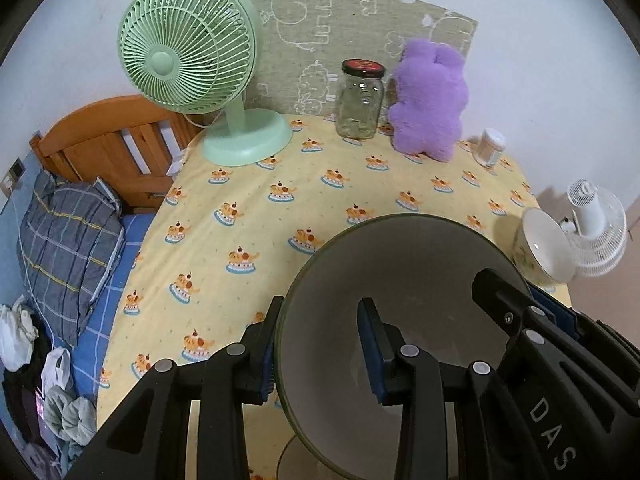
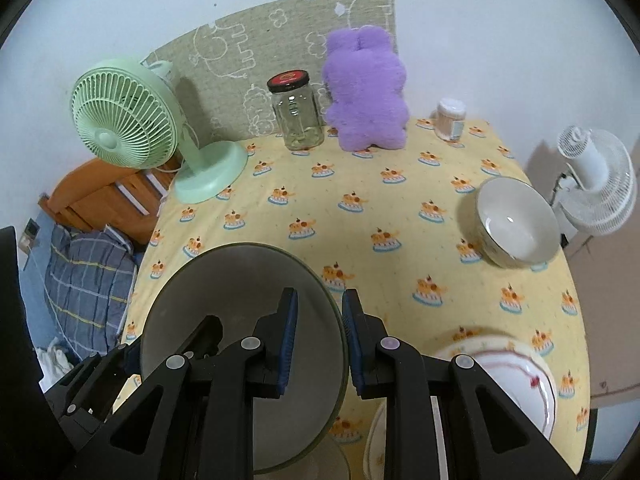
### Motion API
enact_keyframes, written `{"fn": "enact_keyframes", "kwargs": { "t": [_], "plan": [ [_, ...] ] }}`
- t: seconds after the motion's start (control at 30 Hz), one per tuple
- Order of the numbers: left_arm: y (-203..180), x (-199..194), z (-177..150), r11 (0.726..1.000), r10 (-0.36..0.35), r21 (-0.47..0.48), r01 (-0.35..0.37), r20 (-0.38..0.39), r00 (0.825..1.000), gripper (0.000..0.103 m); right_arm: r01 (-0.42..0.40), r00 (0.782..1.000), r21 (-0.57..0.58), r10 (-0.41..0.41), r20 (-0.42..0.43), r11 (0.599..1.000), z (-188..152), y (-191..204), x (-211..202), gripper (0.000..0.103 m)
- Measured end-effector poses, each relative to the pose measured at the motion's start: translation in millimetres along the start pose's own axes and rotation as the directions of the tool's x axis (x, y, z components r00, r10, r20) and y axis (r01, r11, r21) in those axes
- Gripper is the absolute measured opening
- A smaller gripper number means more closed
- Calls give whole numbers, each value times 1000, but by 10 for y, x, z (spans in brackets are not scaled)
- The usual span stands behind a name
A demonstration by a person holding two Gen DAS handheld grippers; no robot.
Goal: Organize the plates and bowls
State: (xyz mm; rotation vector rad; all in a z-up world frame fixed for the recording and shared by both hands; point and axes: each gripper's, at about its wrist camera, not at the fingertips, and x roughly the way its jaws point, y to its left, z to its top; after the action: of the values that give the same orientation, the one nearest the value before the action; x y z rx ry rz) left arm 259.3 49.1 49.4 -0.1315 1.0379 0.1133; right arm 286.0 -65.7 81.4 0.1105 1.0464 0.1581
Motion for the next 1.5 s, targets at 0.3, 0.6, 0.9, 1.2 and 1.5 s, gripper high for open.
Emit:
{"fn": "enact_keyframes", "kwargs": {
  "t": [0.3,0.6,0.9,1.2,1.5],
  "plan": [
    [77,-176,-333,998,-55,43,56,-26,998,36,50,999,29,-50,-4,998,-404,63,-299,27],
    [131,-85,-656,994,-89,47,94,-96,991,37,91,995,52,-89,-45,994,-764,66,-283,27],
    [161,57,-829,993,-88,70,99,-145,985,36,114,988,83,-105,-114,990,-998,14,-134,27],
    [220,228,-918,994,-80,60,93,-192,978,36,122,978,80,-106,-180,989,-1080,41,76,27],
    [241,334,-977,992,-111,32,120,-215,970,36,148,972,45,-137,-192,988,-1107,68,162,27]
  ]
}}
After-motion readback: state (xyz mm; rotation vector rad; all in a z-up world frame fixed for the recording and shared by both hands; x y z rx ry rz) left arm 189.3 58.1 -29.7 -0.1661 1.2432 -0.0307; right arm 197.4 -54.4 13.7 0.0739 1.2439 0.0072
